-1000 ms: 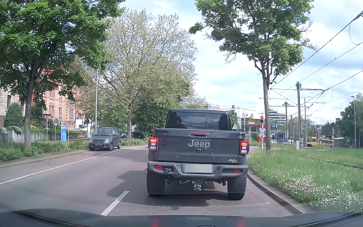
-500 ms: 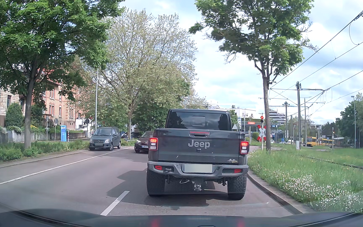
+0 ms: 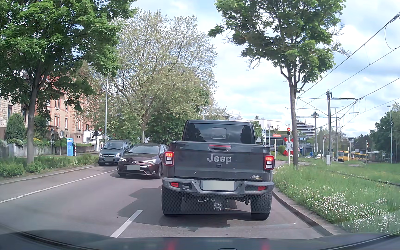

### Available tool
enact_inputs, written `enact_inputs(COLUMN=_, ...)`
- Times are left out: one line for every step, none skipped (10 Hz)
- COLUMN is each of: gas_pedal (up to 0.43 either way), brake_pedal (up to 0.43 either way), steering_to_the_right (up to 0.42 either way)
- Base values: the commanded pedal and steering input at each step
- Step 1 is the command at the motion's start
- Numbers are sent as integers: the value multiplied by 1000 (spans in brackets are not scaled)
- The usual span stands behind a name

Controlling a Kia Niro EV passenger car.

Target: Follow the waypoints while adhering to traffic rules and regulations

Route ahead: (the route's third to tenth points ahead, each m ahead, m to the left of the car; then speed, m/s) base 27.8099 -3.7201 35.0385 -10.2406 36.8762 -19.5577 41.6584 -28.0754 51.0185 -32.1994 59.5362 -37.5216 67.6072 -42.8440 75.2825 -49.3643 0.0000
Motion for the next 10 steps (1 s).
enact_inputs(gas_pedal=0, brake_pedal=0, steering_to_the_right=-12)
enact_inputs(gas_pedal=0, brake_pedal=0, steering_to_the_right=-12)
enact_inputs(gas_pedal=0, brake_pedal=0, steering_to_the_right=-12)
enact_inputs(gas_pedal=0, brake_pedal=0, steering_to_the_right=-12)
enact_inputs(gas_pedal=0, brake_pedal=0, steering_to_the_right=-12)
enact_inputs(gas_pedal=0, brake_pedal=0, steering_to_the_right=-13)
enact_inputs(gas_pedal=0, brake_pedal=0, steering_to_the_right=-12)
enact_inputs(gas_pedal=0, brake_pedal=0, steering_to_the_right=-12)
enact_inputs(gas_pedal=0, brake_pedal=0, steering_to_the_right=-13)
enact_inputs(gas_pedal=0, brake_pedal=0, steering_to_the_right=-12)
